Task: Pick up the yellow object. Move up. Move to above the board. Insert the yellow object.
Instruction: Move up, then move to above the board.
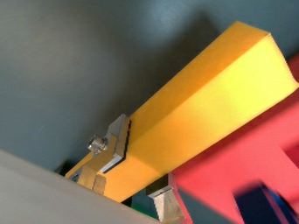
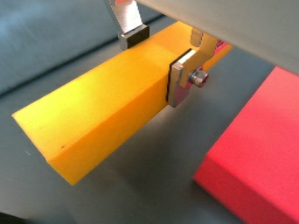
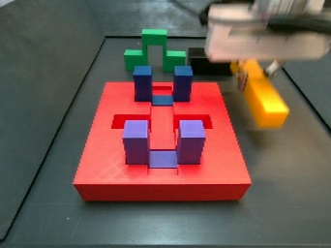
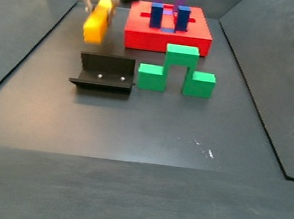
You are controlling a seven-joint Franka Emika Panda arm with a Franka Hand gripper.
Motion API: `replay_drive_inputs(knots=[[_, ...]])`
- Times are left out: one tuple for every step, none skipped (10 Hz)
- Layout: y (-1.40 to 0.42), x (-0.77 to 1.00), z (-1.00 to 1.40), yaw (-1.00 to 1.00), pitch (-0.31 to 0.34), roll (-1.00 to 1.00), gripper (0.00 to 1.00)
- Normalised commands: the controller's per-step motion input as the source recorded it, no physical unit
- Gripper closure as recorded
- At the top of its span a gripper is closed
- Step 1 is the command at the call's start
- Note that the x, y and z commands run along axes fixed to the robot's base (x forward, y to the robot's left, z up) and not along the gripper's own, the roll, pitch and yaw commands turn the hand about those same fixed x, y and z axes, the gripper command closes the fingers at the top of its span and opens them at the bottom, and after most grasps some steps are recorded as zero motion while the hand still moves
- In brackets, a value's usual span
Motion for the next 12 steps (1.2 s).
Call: replay_drive_inputs(knots=[[0.00,0.00,0.23,-0.01,-0.020,-0.04,1.00],[0.00,0.00,1.40,0.00,0.000,0.00,1.00],[0.01,-0.02,1.40,0.00,0.030,0.01,1.00],[0.01,-0.03,1.40,0.00,0.036,0.00,1.00],[0.01,-0.01,1.40,-0.01,0.015,-0.03,1.00],[0.01,0.00,1.40,-0.01,0.047,-0.03,1.00],[0.01,0.00,1.40,-0.01,0.067,-0.02,1.00],[0.01,0.03,1.40,-0.01,0.076,-0.01,1.00],[0.00,0.04,0.60,-0.01,0.087,-0.01,1.00],[-0.49,-1.40,0.31,-0.13,0.451,0.24,1.00],[-0.49,-1.40,0.30,-0.11,0.394,0.25,1.00],[-0.44,-1.40,0.28,-0.05,0.078,0.15,1.00]])
